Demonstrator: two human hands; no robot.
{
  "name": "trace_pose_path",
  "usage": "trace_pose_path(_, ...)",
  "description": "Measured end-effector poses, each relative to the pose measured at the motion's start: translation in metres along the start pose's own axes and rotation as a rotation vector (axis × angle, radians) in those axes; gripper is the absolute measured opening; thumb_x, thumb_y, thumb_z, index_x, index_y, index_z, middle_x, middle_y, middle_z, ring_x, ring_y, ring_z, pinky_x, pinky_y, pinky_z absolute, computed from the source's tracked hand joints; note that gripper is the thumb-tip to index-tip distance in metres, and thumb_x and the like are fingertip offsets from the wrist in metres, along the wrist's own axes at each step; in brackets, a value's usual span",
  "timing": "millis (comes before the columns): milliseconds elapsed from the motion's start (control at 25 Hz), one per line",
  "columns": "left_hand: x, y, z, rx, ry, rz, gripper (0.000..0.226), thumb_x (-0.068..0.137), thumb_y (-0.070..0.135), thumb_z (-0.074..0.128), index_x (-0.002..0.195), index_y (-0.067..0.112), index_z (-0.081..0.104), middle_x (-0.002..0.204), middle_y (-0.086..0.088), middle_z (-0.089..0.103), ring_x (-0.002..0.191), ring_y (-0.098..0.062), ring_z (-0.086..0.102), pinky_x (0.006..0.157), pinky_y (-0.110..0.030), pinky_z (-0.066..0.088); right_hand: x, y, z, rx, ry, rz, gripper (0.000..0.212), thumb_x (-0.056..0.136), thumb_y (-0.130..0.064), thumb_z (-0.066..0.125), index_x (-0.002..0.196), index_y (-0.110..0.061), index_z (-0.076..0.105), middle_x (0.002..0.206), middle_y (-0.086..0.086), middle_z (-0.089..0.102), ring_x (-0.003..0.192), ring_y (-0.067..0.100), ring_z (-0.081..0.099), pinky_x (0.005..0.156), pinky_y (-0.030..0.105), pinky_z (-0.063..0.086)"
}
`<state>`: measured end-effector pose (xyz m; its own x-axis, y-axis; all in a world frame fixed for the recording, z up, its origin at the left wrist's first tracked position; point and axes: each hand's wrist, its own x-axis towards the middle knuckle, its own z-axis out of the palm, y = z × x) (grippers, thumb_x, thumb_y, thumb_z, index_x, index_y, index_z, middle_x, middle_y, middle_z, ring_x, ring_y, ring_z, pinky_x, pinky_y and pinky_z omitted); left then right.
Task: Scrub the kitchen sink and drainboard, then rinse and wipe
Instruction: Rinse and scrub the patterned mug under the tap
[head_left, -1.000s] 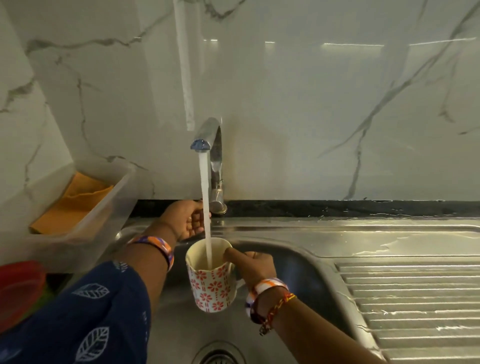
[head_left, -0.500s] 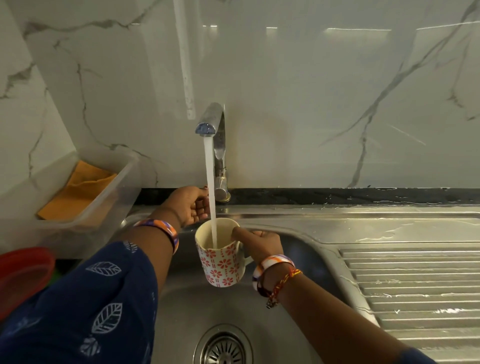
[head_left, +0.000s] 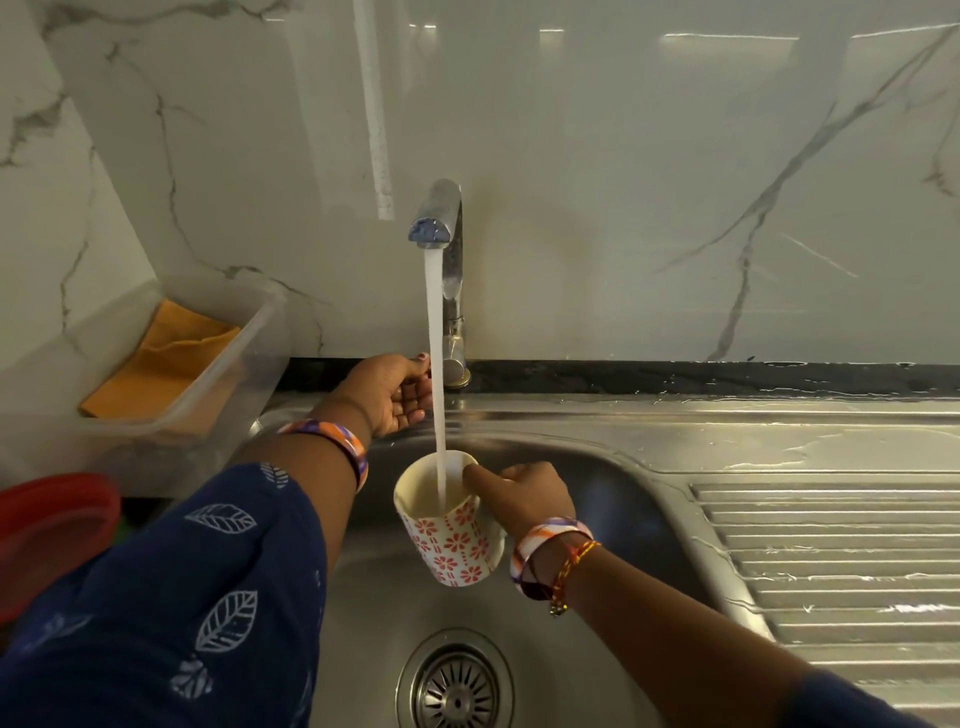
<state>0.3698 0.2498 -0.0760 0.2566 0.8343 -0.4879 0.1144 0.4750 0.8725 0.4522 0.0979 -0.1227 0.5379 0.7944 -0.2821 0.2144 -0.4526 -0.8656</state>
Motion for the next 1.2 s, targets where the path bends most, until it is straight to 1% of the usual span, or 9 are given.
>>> trace_pose_path(120,0.001,-0.001,0.000,-0.001,0.001,0.008,0.024,0.092,0.026,0.058,0.076,0.008,0.059,0.058,-0.004,0.063,0.066,-0.017,0.058,0.075,-0.031,0.049,0.004,-0.002,-0.004,-0.501,0.065,-0.291,0.038,0.087,-0.053,0.051,0.097,-0.021,0.070,0.085,-0.002,0.068,0.067,0.011,0.054,0.051,0.015,0.036)
trace_pose_path(200,0.001,0.000,0.000,0.018,0.004,0.017,0.024,0.093,0.026,0.057,0.076,0.009,0.059,0.042,0.000,0.061,0.065,-0.017,0.058,0.076,-0.032,0.049,0.008,-0.005,-0.007,-0.805,0.075,-0.432,0.045,0.090,-0.055,0.045,0.101,-0.018,0.068,0.091,0.001,0.070,0.068,0.014,0.053,0.055,0.018,0.037)
trace_pose_path(320,-0.001,0.001,0.001,0.047,0.012,0.036,0.024,0.093,0.026,0.055,0.076,0.010,0.058,0.037,0.002,0.058,0.064,-0.016,0.058,0.073,-0.030,0.049,0.013,-0.010,-0.008,-1.004,0.007,-0.488,0.042,0.095,-0.048,0.040,0.107,-0.015,0.065,0.099,0.002,0.069,0.074,0.014,0.053,0.065,0.022,0.041)
trace_pose_path(480,-0.004,0.002,0.003,0.108,0.022,0.061,0.027,0.095,0.026,0.052,0.074,0.011,0.056,0.035,0.004,0.057,0.062,-0.014,0.057,0.067,-0.027,0.047,0.018,-0.009,-0.010,-0.979,-0.099,-0.434,0.037,0.096,-0.040,0.042,0.125,-0.021,0.056,0.110,0.001,0.066,0.093,0.019,0.061,0.071,0.024,0.042)
trace_pose_path(680,-0.003,0.003,0.001,0.166,0.016,0.090,0.025,0.095,0.026,0.052,0.076,0.010,0.056,0.037,0.004,0.058,0.063,-0.015,0.058,0.064,-0.026,0.046,0.017,-0.005,0.000,-0.757,-0.254,-0.225,0.042,0.097,-0.041,0.040,0.113,-0.010,0.063,0.095,0.004,0.064,0.078,0.014,0.054,0.069,0.023,0.041)
trace_pose_path(800,-0.004,0.003,0.000,0.180,0.013,0.097,0.026,0.095,0.026,0.051,0.076,0.010,0.057,0.037,0.004,0.059,0.063,-0.015,0.059,0.066,-0.027,0.047,0.012,-0.004,0.003,-0.635,-0.215,-0.220,0.044,0.097,-0.044,0.038,0.104,-0.010,0.066,0.086,0.002,0.063,0.071,0.013,0.054,0.060,0.019,0.040)
trace_pose_path(920,-0.003,0.003,0.000,0.216,0.021,0.108,0.027,0.095,0.028,0.051,0.075,0.011,0.056,0.037,0.004,0.059,0.062,-0.015,0.059,0.065,-0.026,0.047,0.007,-0.006,0.002,-0.549,-0.164,-0.205,0.045,0.096,-0.045,0.039,0.080,-0.011,0.064,0.065,-0.002,0.053,0.056,0.009,0.045,0.050,0.018,0.033)
trace_pose_path(1000,-0.002,0.003,0.001,0.233,0.027,0.108,0.028,0.095,0.029,0.051,0.075,0.011,0.056,0.037,0.004,0.059,0.061,-0.014,0.059,0.064,-0.026,0.047,0.004,-0.006,0.001,-0.503,-0.126,-0.192,0.046,0.095,-0.046,0.039,0.068,-0.013,0.058,0.063,-0.002,0.053,0.054,0.010,0.045,0.049,0.019,0.032)
trace_pose_path(1200,-0.004,0.003,0.001,0.244,0.044,0.118,0.029,0.096,0.029,0.051,0.075,0.011,0.056,0.036,0.004,0.058,0.061,-0.015,0.058,0.063,-0.026,0.047,0.000,-0.005,0.001,-0.412,-0.075,-0.199,0.048,0.094,-0.047,0.039,0.086,-0.011,0.069,0.085,0.006,0.069,0.071,0.017,0.058,0.063,0.024,0.044)
